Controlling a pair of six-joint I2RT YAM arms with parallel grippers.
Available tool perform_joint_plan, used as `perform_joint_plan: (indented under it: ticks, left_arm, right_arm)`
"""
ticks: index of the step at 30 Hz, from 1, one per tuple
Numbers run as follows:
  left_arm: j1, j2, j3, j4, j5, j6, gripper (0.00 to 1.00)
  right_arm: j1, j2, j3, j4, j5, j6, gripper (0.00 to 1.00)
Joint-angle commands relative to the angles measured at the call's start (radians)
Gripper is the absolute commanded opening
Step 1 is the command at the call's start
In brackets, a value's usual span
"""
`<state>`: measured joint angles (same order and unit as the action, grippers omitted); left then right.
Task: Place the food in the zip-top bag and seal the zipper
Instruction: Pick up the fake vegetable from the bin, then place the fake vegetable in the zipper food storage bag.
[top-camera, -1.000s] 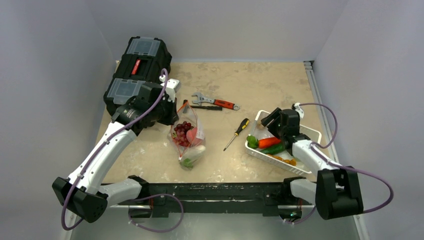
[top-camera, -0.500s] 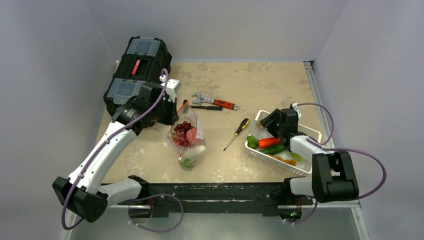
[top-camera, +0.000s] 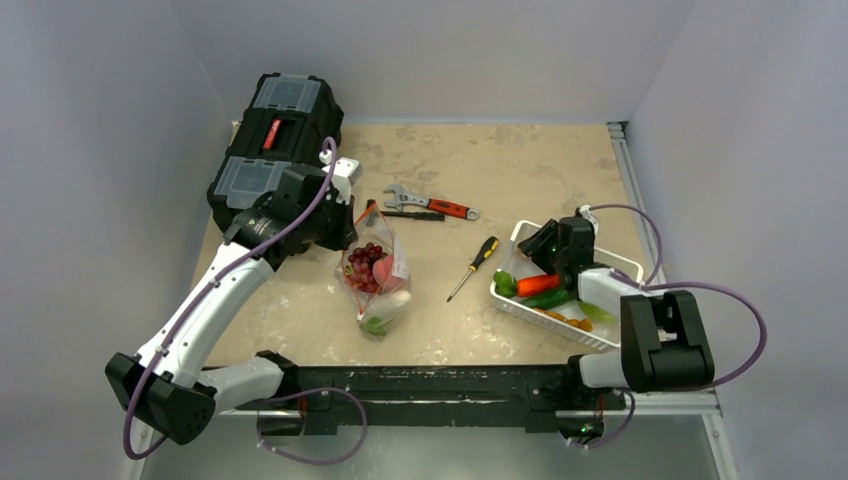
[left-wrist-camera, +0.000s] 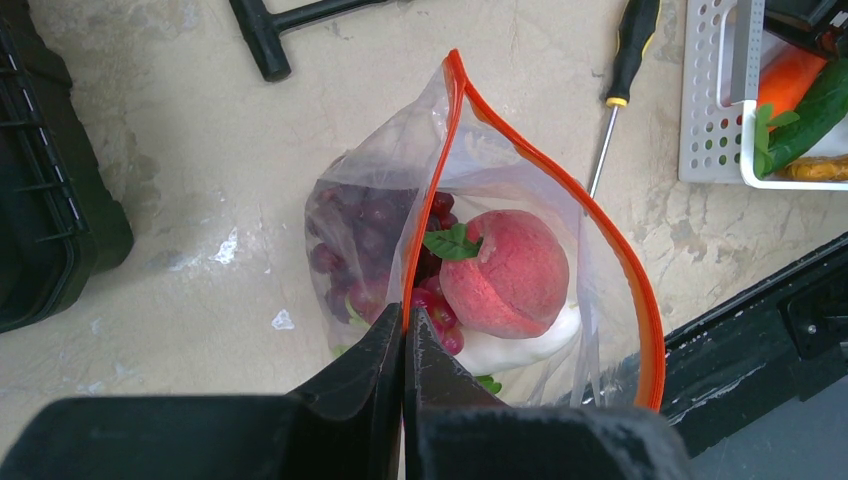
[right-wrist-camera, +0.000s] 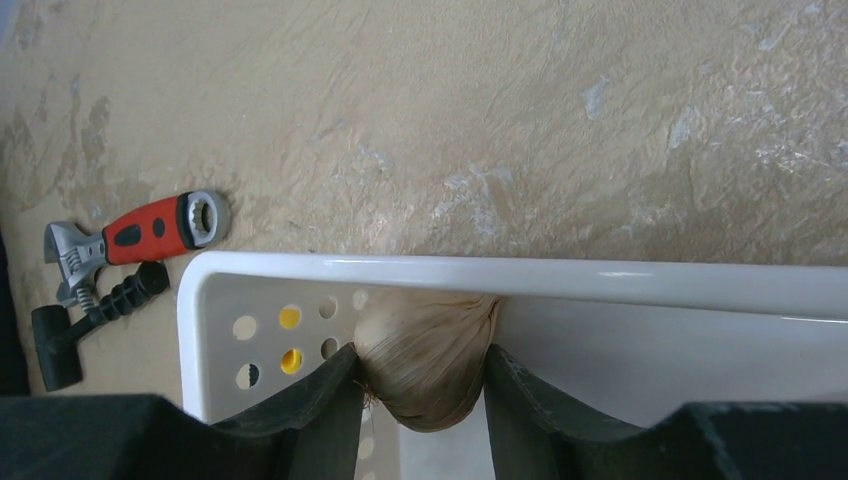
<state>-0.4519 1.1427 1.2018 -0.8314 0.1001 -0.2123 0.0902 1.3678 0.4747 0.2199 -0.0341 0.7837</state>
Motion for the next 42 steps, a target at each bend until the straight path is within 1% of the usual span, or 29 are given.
perform_joint_plan:
  ticks: [1, 4, 7, 10, 13, 17, 19, 23, 25, 26, 29, 33, 39, 42]
  left_arm:
    - [0.005, 0.000, 0.005, 0.014, 0.005, 0.027, 0.00]
    - [0.006, 0.000, 0.007, 0.013, 0.006, 0.027, 0.00]
    - [0.006, 0.002, 0.007, 0.013, 0.004, 0.027, 0.00]
    - [0.006, 0.002, 0.007, 0.012, 0.007, 0.027, 0.00]
    - [0.005, 0.000, 0.007, 0.012, 0.005, 0.026, 0.00]
    - [0.006, 0.000, 0.008, 0.011, 0.008, 0.025, 0.00]
    - [0.006, 0.001, 0.008, 0.011, 0.006, 0.027, 0.00]
    - [0.005, 0.001, 0.008, 0.011, 0.008, 0.025, 0.00]
    - [0.006, 0.001, 0.009, 0.012, 0.007, 0.025, 0.00]
    - [0.006, 0.001, 0.008, 0.011, 0.007, 0.025, 0.00]
    - [0.005, 0.003, 0.008, 0.011, 0.006, 0.025, 0.00]
    - [0.006, 0.005, 0.008, 0.011, 0.005, 0.027, 0.00]
    - [0.006, 0.005, 0.010, 0.009, 0.006, 0.027, 0.00]
    - [0.006, 0.003, 0.010, 0.009, 0.006, 0.027, 0.00]
  right_arm:
    - [-0.005, -0.047, 0.002, -0.002, 0.020, -0.023, 0.36]
    - [-0.004, -0.099, -0.002, -0.035, 0.033, -0.030, 0.31]
    - [-0.006, -0.155, -0.007, -0.061, 0.033, -0.036, 0.29]
    - [-0.006, -0.219, -0.005, -0.097, 0.077, -0.045, 0.26]
    - [-0.005, -0.289, -0.006, -0.115, 0.062, -0.039, 0.26]
    - [-0.003, -0.363, 0.008, -0.137, 0.027, -0.033, 0.24]
    - [-0.002, -0.389, 0.015, -0.133, -0.022, -0.029, 0.24]
    - [0.036, -0.392, 0.044, -0.109, -0.111, -0.031, 0.23]
    - [0.088, -0.366, 0.071, -0.078, -0.163, -0.044, 0.23]
    - [0.134, -0.346, 0.094, -0.072, -0.171, -0.061, 0.23]
    - [0.310, -0.306, 0.170, -0.075, -0.122, -0.116, 0.23]
    - [0.514, -0.292, 0.251, -0.049, -0.066, -0.163, 0.24]
    - [0.728, -0.254, 0.392, -0.066, -0.016, -0.268, 0.24]
    - [0.828, -0.215, 0.467, -0.088, 0.041, -0.324, 0.25]
